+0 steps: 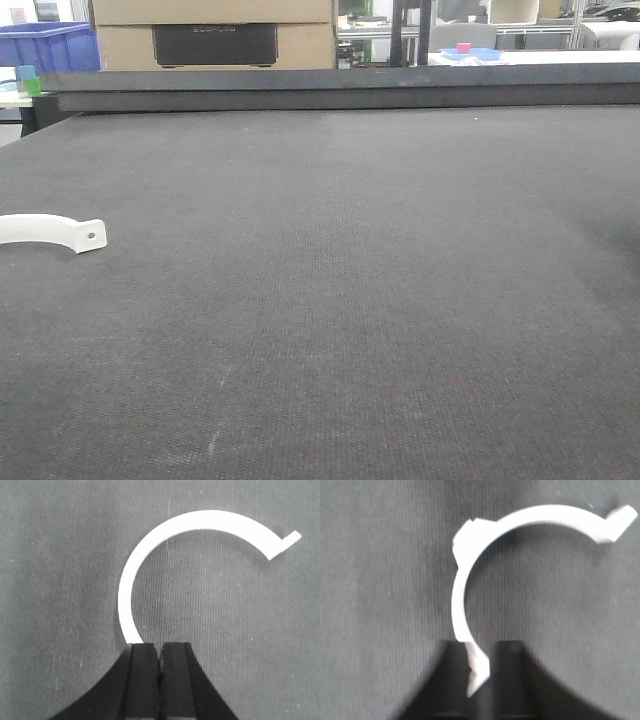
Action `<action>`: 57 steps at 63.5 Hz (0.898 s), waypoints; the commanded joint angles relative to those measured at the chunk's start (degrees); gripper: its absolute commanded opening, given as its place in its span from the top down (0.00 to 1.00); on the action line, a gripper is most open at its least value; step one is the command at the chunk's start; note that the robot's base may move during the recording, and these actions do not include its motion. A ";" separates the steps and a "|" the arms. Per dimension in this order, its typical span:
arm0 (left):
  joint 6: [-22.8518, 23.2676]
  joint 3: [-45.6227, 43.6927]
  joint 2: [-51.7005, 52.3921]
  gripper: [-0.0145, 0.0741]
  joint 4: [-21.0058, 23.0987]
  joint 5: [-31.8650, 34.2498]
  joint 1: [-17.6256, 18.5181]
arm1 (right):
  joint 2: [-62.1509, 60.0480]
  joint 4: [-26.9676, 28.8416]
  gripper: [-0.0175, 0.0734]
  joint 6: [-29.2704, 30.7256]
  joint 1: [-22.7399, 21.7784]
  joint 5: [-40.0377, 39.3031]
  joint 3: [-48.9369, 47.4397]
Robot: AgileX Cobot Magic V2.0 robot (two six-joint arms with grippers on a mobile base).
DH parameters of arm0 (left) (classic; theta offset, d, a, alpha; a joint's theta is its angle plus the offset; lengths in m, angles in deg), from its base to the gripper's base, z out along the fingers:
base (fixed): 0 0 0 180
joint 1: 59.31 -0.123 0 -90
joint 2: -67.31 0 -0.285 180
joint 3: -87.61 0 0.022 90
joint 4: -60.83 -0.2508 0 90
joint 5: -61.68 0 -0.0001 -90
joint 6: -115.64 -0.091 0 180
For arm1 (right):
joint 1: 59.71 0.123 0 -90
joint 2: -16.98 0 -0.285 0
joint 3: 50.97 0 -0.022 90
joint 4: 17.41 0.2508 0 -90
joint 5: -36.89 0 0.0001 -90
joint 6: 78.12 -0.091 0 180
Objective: Grab PVC pipe and place in blue bin
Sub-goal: 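Close both grippers on the white curved pipe clamp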
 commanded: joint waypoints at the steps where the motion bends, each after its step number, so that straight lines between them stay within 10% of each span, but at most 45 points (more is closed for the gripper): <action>1: -0.01 -0.43 -0.02 0.96 0.52 0.83 0.14 | 1.96 1.04 0.57 0.52 0.10 0.52 -1.34; 35: -0.01 -0.43 -0.02 0.96 2.55 -0.33 0.14 | 10.30 1.50 0.57 1.58 2.18 -3.09 -2.18; 57: 0.10 -0.43 -0.02 0.96 5.11 -1.01 0.14 | 11.29 1.50 0.93 -0.40 2.18 -3.13 -2.28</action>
